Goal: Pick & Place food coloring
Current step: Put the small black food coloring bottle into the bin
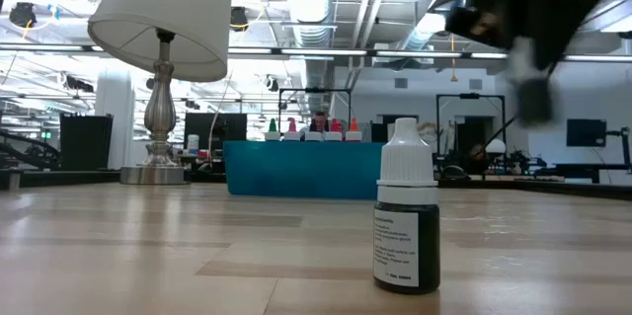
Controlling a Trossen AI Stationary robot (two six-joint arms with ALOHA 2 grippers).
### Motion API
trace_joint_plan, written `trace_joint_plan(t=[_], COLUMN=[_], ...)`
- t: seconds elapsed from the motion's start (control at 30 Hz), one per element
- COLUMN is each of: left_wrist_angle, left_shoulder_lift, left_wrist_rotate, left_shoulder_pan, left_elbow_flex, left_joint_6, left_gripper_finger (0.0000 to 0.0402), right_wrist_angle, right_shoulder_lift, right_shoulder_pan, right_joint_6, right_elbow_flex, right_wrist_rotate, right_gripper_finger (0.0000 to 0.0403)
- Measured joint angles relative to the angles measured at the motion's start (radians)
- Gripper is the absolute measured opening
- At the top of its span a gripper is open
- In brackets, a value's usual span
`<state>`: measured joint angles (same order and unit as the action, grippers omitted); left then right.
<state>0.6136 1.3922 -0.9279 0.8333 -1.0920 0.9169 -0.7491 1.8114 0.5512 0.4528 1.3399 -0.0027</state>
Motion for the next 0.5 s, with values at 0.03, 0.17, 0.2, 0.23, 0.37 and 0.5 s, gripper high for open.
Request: trace_joint_plan(t=[0.03, 0.17, 0.2, 0.23, 0.37, 0.5], left_wrist_angle=[0.0, -0.002, -0.003, -0.002, -0.005, -0.005], left_shoulder_lift=[0.0, 0.0, 0.0, 0.0, 0.0, 0.0], left_wrist_rotate=[0.0, -0.015, -0.024, -0.033, -0.047, -0.047], left_shoulder_pan=[0.0, 0.0, 0.0, 0.0, 0.0, -0.003], left_elbow_flex=[0.0, 0.0, 0.0, 0.0, 0.0, 0.0], left_joint_6=[0.004, 0.009, 0.011, 0.012, 0.013, 0.013], left_gripper_finger=[0.0176, 0.0176, 0.0176, 0.0176, 0.0176, 0.0176], right_wrist_angle=[-0.009, -0.06, -0.07, -0.079, -0.112, -0.133], right_shoulder_lift=[-0.016, -0.072, -0.086, -0.1, -0.143, -0.17], right_shoulder_pan=[-0.02, -0.106, -0.129, -0.151, -0.251, -0.357], right_joint_6=[-0.019, -0.09, -0.108, -0.123, -0.189, -0.247], right_elbow_flex=[0.0, 0.0, 0.0, 0.0, 0.0, 0.0], right_wrist_rotate=[0.001, 0.002, 0.002, 0.002, 0.002, 0.002], right_gripper_finger=[0.0052, 0.0052, 0.0052, 0.0052, 0.0052, 0.0051])
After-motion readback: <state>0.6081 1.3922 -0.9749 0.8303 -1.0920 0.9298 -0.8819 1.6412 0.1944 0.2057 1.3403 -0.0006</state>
